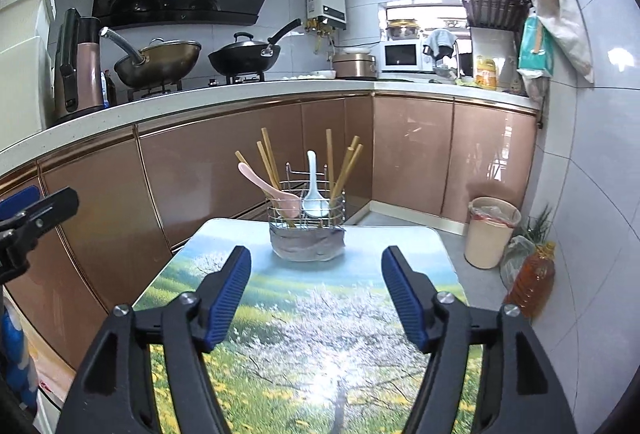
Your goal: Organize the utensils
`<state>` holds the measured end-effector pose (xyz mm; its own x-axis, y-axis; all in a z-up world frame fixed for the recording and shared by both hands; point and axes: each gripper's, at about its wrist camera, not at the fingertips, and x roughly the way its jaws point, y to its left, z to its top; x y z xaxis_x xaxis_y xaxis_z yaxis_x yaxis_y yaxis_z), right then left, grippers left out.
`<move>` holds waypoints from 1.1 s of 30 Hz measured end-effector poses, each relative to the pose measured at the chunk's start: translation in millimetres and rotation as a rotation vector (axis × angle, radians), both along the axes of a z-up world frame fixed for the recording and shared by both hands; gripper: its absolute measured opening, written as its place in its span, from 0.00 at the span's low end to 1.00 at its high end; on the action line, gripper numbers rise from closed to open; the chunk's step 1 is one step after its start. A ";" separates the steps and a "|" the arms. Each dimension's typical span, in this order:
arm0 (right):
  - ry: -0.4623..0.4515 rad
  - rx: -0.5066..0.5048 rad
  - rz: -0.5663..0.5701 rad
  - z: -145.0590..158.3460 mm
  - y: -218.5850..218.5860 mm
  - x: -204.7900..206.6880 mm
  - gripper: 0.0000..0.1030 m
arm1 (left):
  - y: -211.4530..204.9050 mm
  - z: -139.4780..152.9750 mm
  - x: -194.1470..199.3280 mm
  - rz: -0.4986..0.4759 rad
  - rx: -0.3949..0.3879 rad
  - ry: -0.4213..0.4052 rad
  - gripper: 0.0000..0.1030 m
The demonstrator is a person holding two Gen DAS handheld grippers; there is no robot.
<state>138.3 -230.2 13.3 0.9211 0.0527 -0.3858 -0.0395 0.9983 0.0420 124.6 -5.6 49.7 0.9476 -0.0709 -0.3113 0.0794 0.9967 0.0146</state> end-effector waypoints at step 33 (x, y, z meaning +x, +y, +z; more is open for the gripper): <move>0.000 -0.068 -0.100 -31.9 -20.1 -18.3 0.71 | 7.8 -22.3 -25.0 -0.006 0.012 -0.013 1.00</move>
